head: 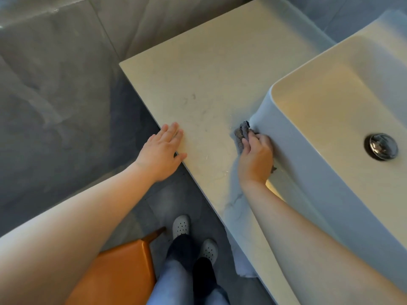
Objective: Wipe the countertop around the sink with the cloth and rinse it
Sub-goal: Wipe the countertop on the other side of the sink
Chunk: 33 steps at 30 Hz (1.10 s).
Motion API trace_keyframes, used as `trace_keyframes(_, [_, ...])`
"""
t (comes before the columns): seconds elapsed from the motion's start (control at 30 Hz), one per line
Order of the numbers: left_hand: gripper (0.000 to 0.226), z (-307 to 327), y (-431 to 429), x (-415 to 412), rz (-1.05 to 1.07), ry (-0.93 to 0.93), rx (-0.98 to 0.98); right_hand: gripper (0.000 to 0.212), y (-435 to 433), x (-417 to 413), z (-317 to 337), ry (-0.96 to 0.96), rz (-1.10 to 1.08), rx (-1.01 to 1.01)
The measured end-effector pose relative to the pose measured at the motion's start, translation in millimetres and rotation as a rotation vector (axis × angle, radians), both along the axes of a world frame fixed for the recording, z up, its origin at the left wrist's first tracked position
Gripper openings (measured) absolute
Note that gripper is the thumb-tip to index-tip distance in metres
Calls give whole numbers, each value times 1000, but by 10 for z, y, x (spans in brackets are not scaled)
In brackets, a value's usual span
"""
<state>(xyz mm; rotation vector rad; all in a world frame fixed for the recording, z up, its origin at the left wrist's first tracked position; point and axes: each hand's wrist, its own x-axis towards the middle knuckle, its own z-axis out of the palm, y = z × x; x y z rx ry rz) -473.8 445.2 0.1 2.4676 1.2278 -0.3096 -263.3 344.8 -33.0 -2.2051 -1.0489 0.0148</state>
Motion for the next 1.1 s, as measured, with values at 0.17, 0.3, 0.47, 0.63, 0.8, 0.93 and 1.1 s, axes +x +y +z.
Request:
trace_keyframes(0.17, [65, 8, 86, -69, -48, -17, -19, 23, -167, -202, -14, -7, 99, -10])
trace_keyframes(0.3, [60, 67, 271, -175, -148, -8, -36, 24, -353, -664, 5, 76, 257, -30])
trace_keyframes(0.47, [60, 71, 288, -195, -165, -20, -55, 22, -537, -900, 239, 396, 376, -28])
trace_keyframes(0.63, [63, 30, 231, -186, -141, -25, -49, 24, -549, -174, 376, 86, 6, 73])
trace_keyframes(0.8, [64, 34, 215, -188, -133, -63, -58, 29, -508, 134, 86, -123, -27, -90])
trace_keyframes(0.93, [67, 47, 224, -207, -150, -65, -57, 27, -258, -10, -38, -78, -140, -36])
trace_keyframes(1.1, [67, 37, 259, -245, -207, -77, -15, 28, -53, -72, -62, -62, -161, -17])
